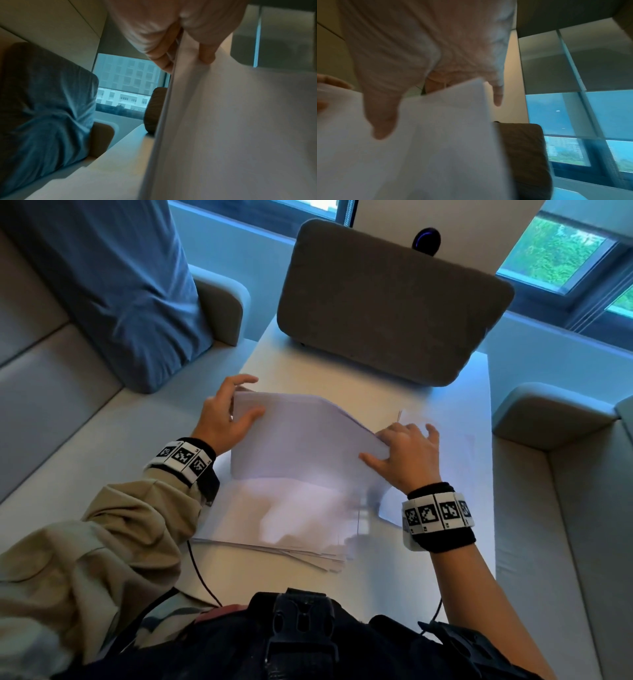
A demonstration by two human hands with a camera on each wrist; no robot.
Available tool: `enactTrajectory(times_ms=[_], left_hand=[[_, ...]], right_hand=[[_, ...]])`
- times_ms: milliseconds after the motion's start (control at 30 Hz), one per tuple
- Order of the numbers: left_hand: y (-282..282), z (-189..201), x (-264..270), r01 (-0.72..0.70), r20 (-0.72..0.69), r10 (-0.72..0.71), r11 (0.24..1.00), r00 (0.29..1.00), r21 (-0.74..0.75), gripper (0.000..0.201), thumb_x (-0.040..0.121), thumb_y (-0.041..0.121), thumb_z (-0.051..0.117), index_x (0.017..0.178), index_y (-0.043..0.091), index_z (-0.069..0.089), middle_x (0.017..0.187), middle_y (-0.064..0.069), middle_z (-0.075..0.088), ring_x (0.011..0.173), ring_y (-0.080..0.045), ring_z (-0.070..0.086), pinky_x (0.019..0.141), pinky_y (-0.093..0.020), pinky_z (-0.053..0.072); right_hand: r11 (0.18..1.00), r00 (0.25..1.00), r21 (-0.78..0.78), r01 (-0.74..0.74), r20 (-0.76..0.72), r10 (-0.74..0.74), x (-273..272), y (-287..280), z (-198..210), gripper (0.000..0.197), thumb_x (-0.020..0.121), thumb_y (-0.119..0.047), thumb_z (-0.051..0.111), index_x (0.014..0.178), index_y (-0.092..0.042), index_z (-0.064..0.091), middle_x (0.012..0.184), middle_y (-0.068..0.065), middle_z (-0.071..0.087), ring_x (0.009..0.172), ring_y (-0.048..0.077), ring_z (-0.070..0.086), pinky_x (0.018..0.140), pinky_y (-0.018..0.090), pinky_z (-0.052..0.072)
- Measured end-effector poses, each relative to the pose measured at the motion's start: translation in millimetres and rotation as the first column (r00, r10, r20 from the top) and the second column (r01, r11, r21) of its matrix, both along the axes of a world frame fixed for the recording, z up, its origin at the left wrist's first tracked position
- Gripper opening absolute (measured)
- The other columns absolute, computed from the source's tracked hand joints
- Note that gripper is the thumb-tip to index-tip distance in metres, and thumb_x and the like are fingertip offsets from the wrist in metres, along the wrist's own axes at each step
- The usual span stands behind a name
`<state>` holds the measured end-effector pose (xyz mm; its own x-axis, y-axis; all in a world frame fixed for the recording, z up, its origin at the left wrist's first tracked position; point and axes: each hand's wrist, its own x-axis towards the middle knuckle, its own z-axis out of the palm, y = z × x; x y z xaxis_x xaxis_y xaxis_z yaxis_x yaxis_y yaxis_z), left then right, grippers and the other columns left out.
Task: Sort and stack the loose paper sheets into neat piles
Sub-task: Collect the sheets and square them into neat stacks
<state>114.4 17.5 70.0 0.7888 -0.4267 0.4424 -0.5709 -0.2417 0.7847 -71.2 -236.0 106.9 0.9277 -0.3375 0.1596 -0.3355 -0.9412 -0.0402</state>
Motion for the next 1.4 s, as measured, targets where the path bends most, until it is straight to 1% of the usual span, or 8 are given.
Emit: enactTrajectory(times_ms=[200,367,500,600,800,933,1067,1400], left_hand=[[-26,33,-22,0.154,0.032,-0.151,0.968,0.988,-0.198,0.043,0.075,0.02,0.078,0.108,0.039,0.057,0.089,0.025,0.069,0.082,-0.004,0.067,0.073,-0.021,0.052],[-15,45,-8,0.188,-0.078,-0.187,0.982,0.979,0.005,0.033,0.056,0.046,0.081,0.085,0.04,0.067,0.08,0.032,0.064,0.07,0.013,0.054,0.069,-0.014,0.048],[4,41,5,0.068,-0.204,-0.082,0.995,0.975,-0.073,0.03,0.058,0.03,0.087,0.079,0.034,0.067,0.063,0.024,0.063,0.059,0.009,0.053,0.063,-0.018,0.049],[-1,48,3,0.052,-0.375,-0.184,0.941,0.909,-0.335,0.047,0.058,0.0,0.082,0.092,0.021,0.059,0.064,0.017,0.069,0.066,0.002,0.065,0.072,-0.022,0.056],[-27,46,-23,0.047,-0.42,-0.162,0.961,0.893,-0.271,0.055,0.038,0.031,0.094,0.082,0.021,0.062,0.072,0.017,0.07,0.071,0.001,0.064,0.07,-0.021,0.054],[-31,44,-32,-0.002,-0.451,-0.111,0.97,0.886,-0.242,0.047,0.04,0.032,0.094,0.075,0.021,0.066,0.071,0.014,0.07,0.07,-0.007,0.066,0.071,-0.027,0.056],[-30,61,-35,-0.081,-0.401,-0.049,0.95,0.915,-0.301,0.032,0.055,0.014,0.089,0.074,0.023,0.066,0.067,0.021,0.069,0.067,0.001,0.065,0.067,-0.021,0.055],[-28,77,-37,-0.042,-0.304,-0.073,0.934,0.95,-0.356,0.028,0.059,0.015,0.088,0.071,0.023,0.065,0.067,0.019,0.066,0.063,0.0,0.059,0.063,-0.02,0.051]], right_hand=[[0.96,0.97,0.241,-0.141,0.23,0.084,33,42,9,0.02,0.09,-0.027,0.061,0.108,-0.022,0.067,0.102,-0.003,0.07,0.093,0.024,0.064,0.068,0.028,0.04],[0.84,0.875,0.494,-0.224,0.481,-0.049,29,26,25,0.015,0.085,-0.025,0.067,0.096,-0.02,0.075,0.09,-0.006,0.073,0.081,0.019,0.067,0.069,0.028,0.047],[0.634,0.83,0.716,-0.292,0.519,-0.204,17,0,34,0.011,0.083,-0.009,0.07,0.093,-0.014,0.07,0.068,-0.029,0.066,0.064,-0.01,0.059,0.06,0.014,0.046],[0.446,0.8,0.832,-0.33,0.497,-0.336,12,-1,30,0.014,0.084,-0.004,0.068,0.097,-0.009,0.066,0.072,-0.023,0.07,0.068,-0.004,0.064,0.064,0.016,0.052],[0.195,0.77,0.908,-0.371,0.418,-0.481,20,26,21,0.027,0.073,-0.008,0.075,0.096,-0.015,0.066,0.087,-0.007,0.074,0.08,0.008,0.068,0.071,0.022,0.054],[0.201,0.767,0.916,-0.347,0.4,-0.502,25,41,23,0.038,0.063,-0.004,0.084,0.095,-0.015,0.066,0.093,0.002,0.071,0.08,0.01,0.069,0.07,0.025,0.055],[0.23,0.722,0.879,-0.419,0.475,-0.503,28,45,40,0.03,0.066,0.0,0.081,0.084,-0.019,0.067,0.08,-0.008,0.072,0.073,0.004,0.068,0.068,0.023,0.055],[0.307,0.724,0.857,-0.414,0.515,-0.46,33,46,51,0.025,0.064,-0.006,0.084,0.073,-0.021,0.067,0.067,-0.014,0.07,0.067,0.003,0.066,0.063,0.023,0.054]])
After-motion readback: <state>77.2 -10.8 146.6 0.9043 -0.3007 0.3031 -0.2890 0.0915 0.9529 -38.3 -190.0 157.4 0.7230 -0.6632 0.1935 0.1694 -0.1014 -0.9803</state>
